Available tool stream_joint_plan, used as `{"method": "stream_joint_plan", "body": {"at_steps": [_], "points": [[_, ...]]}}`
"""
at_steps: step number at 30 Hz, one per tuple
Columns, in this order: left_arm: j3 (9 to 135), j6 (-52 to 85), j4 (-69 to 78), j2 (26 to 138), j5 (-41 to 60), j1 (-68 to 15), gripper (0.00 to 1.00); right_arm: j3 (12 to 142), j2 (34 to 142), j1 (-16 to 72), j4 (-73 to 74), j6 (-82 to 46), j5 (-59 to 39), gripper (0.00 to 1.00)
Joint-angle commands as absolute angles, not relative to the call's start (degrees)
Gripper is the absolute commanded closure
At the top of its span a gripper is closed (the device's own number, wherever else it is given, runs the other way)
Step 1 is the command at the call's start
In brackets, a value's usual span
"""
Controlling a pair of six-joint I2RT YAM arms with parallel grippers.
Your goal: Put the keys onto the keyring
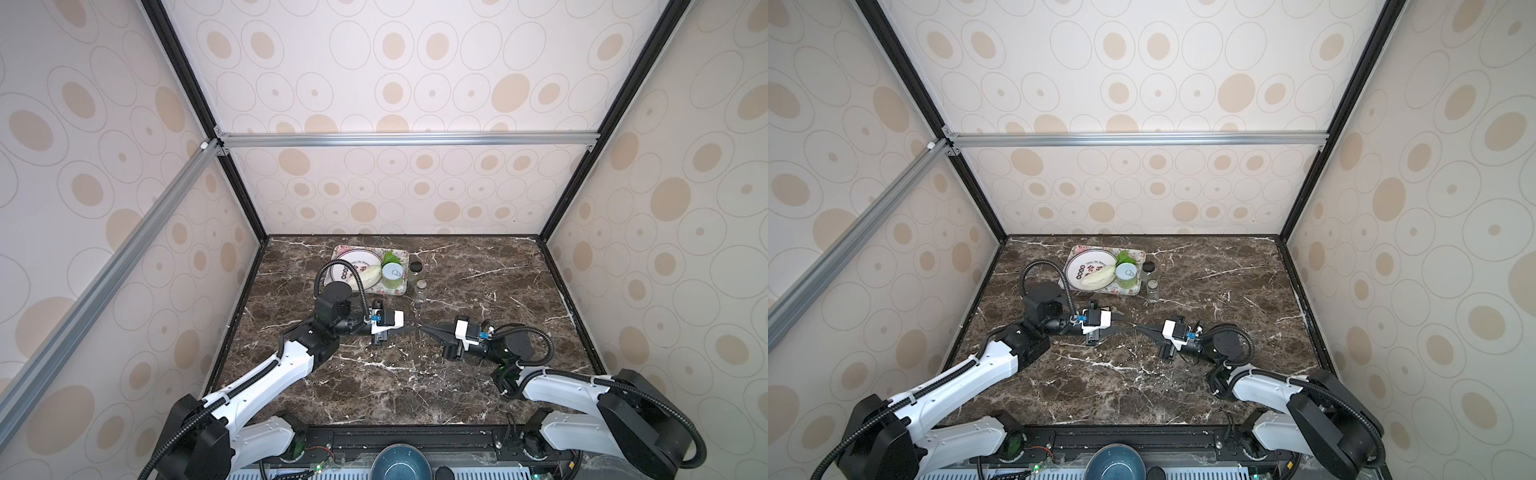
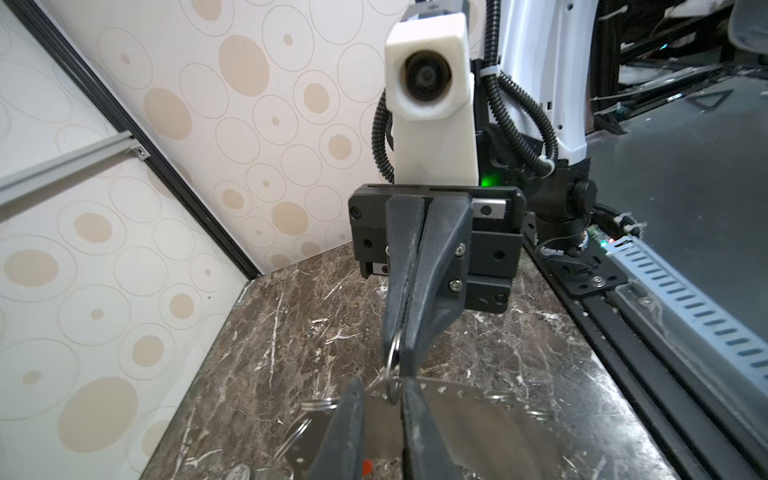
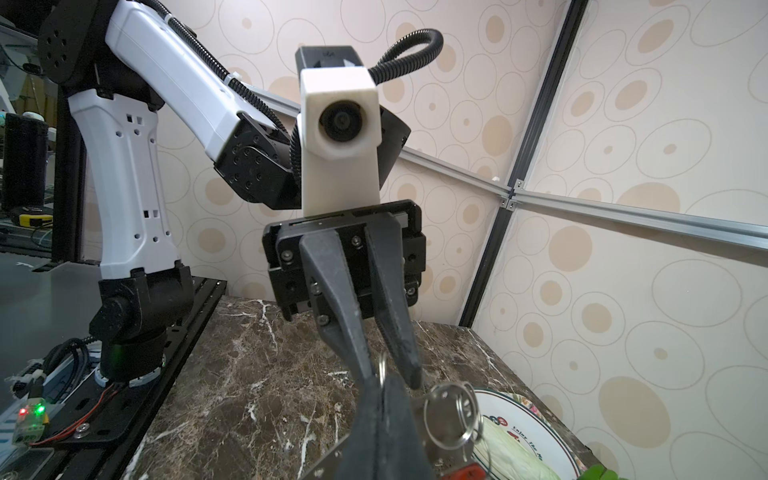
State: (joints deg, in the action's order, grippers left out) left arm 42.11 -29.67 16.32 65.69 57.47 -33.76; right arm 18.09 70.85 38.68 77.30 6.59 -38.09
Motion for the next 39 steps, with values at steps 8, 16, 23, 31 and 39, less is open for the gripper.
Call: {"method": "stream_joint_plan", "body": {"at_steps": [8, 16, 23, 31, 39], "points": [[43.1, -30.5, 17.4, 66.4, 58.6, -33.9, 1.00, 19.7, 72.0, 39.4, 80.8, 5.9, -39.7, 1.00], [40.7, -19.5, 27.5, 65.6, 52.5, -33.9, 1.00, 19.9, 69.3, 39.9, 70.1, 10.3, -26.5, 0.84], [39.1, -16.5, 30.6, 64.5, 50.9, -33.9, 1.00, 21.0, 67.6, 41.3, 64.7, 14.0, -23.0, 0.93], [43.0, -24.8, 18.5, 65.6, 51.9, -34.0, 1.00, 21.2, 65.4, 41.5, 59.8, 15.9, -21.5, 0.86], [44.9, -27.6, 13.8, 67.1, 53.8, -34.6, 1.00, 22.9, 63.8, 41.4, 51.6, 17.3, -23.1, 0.88]]}}
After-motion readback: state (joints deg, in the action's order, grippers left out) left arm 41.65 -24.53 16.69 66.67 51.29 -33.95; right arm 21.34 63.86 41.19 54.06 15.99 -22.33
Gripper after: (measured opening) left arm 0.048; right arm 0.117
